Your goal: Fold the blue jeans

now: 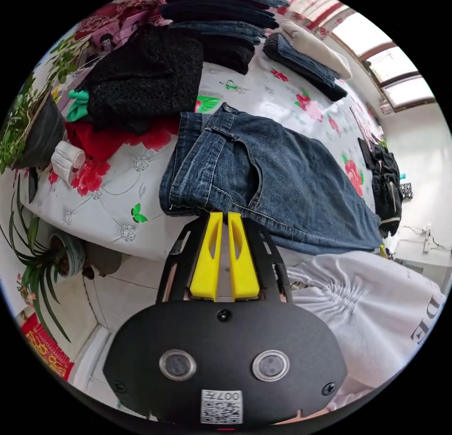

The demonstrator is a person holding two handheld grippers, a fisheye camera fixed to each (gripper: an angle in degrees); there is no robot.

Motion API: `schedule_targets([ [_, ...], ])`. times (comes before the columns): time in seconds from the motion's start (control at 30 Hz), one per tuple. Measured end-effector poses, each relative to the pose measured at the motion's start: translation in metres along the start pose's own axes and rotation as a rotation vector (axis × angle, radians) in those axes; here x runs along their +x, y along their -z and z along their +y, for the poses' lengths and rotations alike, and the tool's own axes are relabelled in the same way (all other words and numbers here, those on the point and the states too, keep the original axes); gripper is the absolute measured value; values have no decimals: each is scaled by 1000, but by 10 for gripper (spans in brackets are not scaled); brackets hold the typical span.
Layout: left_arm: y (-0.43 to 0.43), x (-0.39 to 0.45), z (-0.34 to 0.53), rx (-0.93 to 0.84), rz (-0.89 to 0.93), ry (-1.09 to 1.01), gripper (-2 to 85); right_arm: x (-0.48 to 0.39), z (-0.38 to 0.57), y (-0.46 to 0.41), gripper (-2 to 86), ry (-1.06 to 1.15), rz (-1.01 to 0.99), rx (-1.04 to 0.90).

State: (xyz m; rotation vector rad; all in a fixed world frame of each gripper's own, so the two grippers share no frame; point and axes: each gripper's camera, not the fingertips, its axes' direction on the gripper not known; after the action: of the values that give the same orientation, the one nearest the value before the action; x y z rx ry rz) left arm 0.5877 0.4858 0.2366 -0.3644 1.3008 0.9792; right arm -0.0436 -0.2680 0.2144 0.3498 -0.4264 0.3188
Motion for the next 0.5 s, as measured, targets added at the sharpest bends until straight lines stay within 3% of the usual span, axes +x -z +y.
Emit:
schedule_targets([
  [0.13,-10,0,0,-102,-77,-67,8,24,11,0,12,-21,36,-13],
  [0.23,-48,-16,-2,-179,-94,-7,25,56,17,-24,43,-175,57,-41],
  [0.5,-25,-58,20,-23,26,195,66,86,23,-48,79,-286,7,36],
])
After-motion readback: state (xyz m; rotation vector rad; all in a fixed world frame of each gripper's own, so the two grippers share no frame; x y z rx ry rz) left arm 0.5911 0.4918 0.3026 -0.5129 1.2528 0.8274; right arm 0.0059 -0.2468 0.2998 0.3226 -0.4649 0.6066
